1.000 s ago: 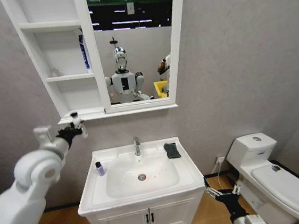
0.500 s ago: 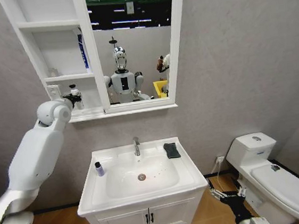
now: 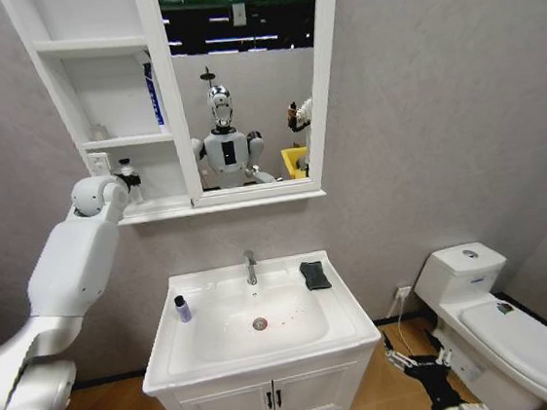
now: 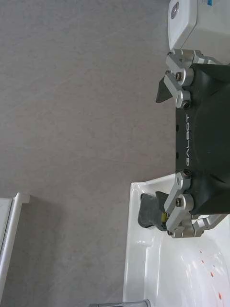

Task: Move facial cleanser and shampoo from washbasin to cabinet, then wipe washbasin with towel.

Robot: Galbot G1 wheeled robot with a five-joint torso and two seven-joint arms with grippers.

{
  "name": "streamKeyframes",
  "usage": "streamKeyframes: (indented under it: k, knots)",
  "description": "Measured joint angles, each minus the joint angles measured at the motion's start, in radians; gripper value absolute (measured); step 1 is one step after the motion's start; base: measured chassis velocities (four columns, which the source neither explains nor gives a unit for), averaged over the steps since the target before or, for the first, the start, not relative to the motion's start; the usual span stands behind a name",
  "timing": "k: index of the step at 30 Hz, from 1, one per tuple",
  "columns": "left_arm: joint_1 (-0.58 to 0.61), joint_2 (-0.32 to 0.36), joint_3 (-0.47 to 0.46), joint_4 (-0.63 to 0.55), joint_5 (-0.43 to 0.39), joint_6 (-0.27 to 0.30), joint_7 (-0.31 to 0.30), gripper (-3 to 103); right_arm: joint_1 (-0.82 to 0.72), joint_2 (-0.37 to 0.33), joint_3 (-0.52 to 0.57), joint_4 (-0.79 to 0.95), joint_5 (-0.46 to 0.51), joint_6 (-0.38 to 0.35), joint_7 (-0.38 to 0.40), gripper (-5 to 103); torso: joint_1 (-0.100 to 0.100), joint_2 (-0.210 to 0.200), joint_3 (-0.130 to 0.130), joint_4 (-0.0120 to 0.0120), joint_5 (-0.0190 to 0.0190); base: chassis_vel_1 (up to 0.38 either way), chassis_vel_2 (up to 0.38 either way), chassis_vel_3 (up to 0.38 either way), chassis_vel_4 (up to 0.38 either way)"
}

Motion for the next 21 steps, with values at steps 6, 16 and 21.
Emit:
streamKeyframes:
  k: [6,16,21]
  knots:
    - [0.000,-0.006,-0.005,0.004,0.000,-0.001,-0.016,54,-0.001,0.000,0.001,-0.006,0.000,0.003,0.002,100,0.000,0.000,0.000,0.0000,0.0001,0.000,0.000,0.000,0.000]
    - [0.042,0.020,-0.021,-0.095,-0.065,0.005,-0.049,86,-0.001,0.003,-0.003,-0.010,-0.002,0.008,0.005,100,0.000,0.000,0.000,-0.0002,0.0001,0.000,0.000,0.000,0.000]
    - [0.190,0.085,-0.107,-0.319,-0.112,0.012,-0.095,100,0.000,0.002,-0.002,-0.013,-0.002,0.009,0.008,100,0.000,0.000,0.000,-0.0002,0.0004,0.000,0.000,0.000,0.000]
